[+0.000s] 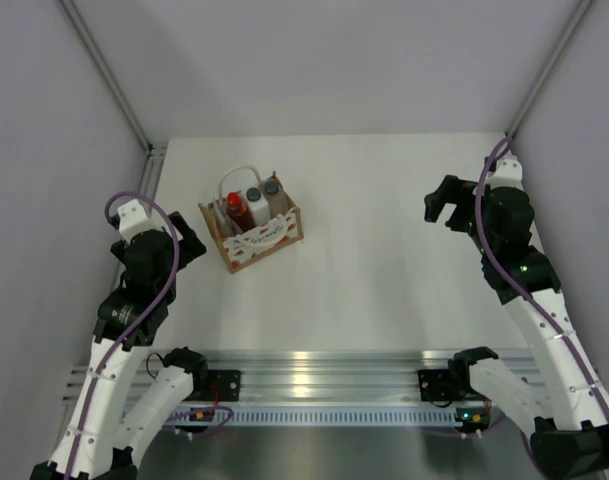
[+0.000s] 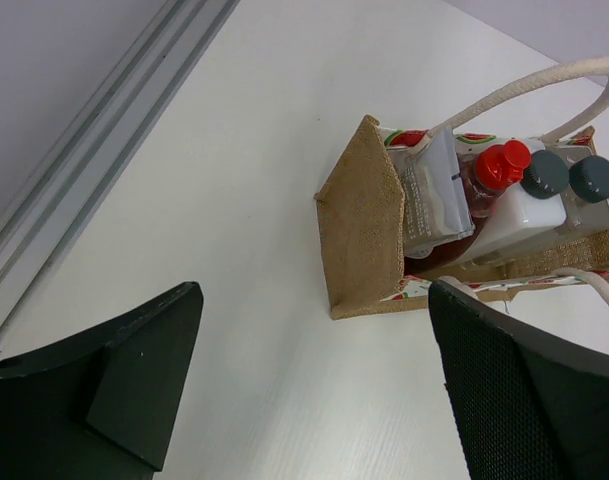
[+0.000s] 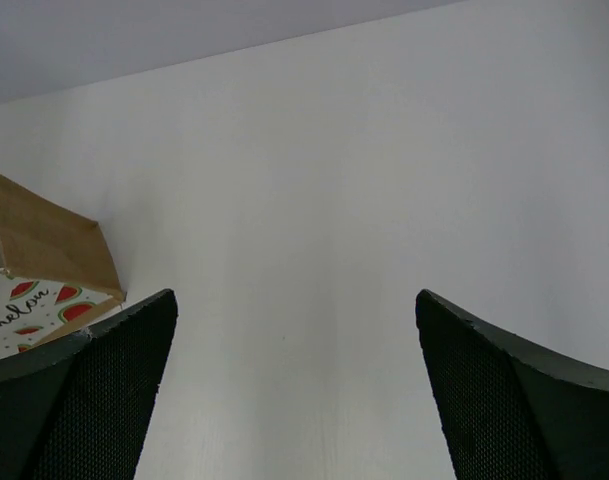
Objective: Take the personal care products out of the canvas bag
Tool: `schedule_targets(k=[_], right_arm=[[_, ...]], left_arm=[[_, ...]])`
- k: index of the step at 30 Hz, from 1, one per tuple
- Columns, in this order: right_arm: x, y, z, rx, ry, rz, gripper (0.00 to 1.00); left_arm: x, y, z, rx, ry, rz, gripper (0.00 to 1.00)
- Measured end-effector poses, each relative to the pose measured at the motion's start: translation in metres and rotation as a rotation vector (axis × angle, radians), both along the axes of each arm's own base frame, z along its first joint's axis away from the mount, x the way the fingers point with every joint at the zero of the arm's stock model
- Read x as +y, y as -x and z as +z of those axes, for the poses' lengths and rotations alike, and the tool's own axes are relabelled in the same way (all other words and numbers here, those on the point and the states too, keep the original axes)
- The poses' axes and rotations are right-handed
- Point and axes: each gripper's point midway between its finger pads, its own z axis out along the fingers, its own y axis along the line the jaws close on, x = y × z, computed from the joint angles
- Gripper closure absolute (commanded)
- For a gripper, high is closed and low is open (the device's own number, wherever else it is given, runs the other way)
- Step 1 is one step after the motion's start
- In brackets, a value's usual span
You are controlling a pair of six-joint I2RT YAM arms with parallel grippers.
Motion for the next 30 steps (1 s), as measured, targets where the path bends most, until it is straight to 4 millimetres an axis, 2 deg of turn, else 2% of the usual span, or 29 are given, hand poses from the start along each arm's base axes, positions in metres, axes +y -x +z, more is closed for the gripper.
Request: schedule_targets(k=[7,10,13,18,23,27,30], right_arm=[[0.002,-0.001,0.001,-0.002,-0.013,0.007,0.01],[0.013,-0.004,0.000,0.002,-0.048,0.048,0.00],[0.031,-0.010,-0.008,0.046,-0.096,0.121,0.01],[0.078,-0.026,-0.018,0.113,-0.189,0.272,0.01],[0.153,-0.035,-0.011,0.142,-0.206,0.460,0.00],[0.206,-0.029,-0.004,0.139,-0.202,0.582,0.01],[0.226,-0.020,-0.003,0.134,-0.202,0.636,0.00]], left_arm=[[0.000,0.000,0.000,0.000,0.000,0.000,0.01],[0.000,0.000,0.000,0.000,0.001,0.000,0.01],[0.000,0.000,0.000,-0.001,0.004,0.001,0.01],[-0.005,-0.001,0.000,-0.007,0.041,-0.009,0.01],[-0.022,-0.003,-0.005,-0.014,0.166,-0.032,0.01],[-0.035,-0.014,-0.032,0.065,0.261,-0.012,0.06],[-0.042,-0.028,-0.064,0.161,0.292,0.032,0.16]])
